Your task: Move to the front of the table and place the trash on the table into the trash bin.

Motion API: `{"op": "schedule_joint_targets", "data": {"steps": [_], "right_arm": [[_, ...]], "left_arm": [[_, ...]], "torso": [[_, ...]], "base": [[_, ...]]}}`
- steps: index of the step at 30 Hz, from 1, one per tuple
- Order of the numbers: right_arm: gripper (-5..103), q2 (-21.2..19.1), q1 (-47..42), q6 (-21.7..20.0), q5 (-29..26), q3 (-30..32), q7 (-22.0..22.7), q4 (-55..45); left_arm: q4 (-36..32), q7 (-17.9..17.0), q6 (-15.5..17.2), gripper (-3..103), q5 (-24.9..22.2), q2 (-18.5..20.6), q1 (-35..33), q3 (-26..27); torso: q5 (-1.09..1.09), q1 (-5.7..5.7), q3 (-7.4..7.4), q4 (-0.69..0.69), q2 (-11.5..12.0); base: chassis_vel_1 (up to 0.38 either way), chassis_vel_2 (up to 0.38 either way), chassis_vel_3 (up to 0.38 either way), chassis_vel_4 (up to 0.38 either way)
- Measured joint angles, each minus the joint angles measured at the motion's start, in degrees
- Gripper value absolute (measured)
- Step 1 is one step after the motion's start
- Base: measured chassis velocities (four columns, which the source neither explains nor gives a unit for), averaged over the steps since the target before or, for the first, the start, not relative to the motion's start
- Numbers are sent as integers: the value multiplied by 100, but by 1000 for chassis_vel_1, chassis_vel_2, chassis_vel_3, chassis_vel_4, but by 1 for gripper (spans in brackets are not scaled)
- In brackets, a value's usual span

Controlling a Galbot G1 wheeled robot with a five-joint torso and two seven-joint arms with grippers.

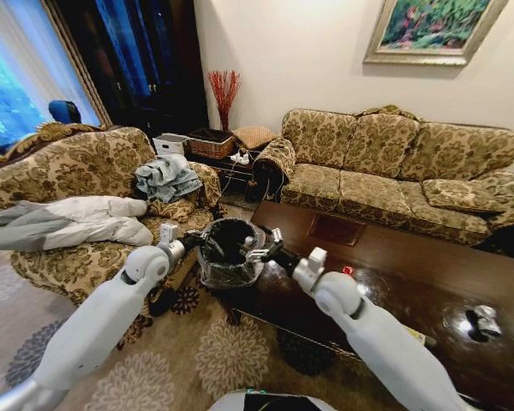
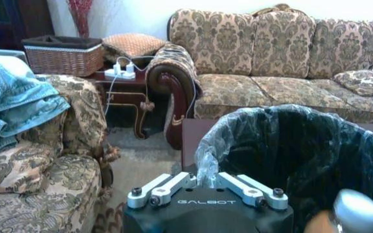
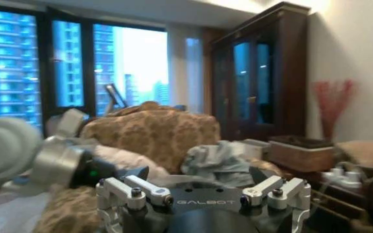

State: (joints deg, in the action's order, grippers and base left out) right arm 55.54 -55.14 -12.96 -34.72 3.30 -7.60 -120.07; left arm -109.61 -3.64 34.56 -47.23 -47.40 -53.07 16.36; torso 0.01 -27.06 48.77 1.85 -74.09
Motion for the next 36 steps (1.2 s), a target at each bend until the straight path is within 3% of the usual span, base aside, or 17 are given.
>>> {"op": "schedule_joint_targets", "data": {"steps": [4,6,7,8,14,24,36], "right_arm": [[100,-54,-431,-1,-95,644,381,-299],[100,-76,-888,-101,-113,1225,933,-559],[100,-76,-888,-101,-113,1225,933,-559],[100,-68,-1177,-222,-20,1525,1275,-619],[100,270,-1884,-853,428,2316,2096,-542],[100,405,-2054,-1016,497,2442,2228,-534],[100,532,-1997,-1064,575,2281,2168,-377]], "left_arm": [[-109,-10,7,4,1,-22,-130,118],[-223,-10,7,4,36,-47,-332,284],[-223,-10,7,4,36,-47,-332,284],[-290,-10,-20,4,90,-85,-495,384],[-621,71,-135,4,483,-347,-1192,838],[-1034,135,-191,4,817,-586,-1938,1322],[-1241,178,-224,4,893,-673,-2258,1579]], "torso": [[0,0,0,0,0],[-1,0,0,-1,-1],[-1,0,0,-1,-1],[0,0,0,-1,0],[0,1,0,-1,-1],[-1,0,0,2,-1],[-1,0,0,0,-1]], "base": [[0,0,0,0],[0,0,0,0],[0,0,0,0],[0,0,0,0],[0,0,0,0],[0,0,0,0],[-98,-89,1,-9]]}}
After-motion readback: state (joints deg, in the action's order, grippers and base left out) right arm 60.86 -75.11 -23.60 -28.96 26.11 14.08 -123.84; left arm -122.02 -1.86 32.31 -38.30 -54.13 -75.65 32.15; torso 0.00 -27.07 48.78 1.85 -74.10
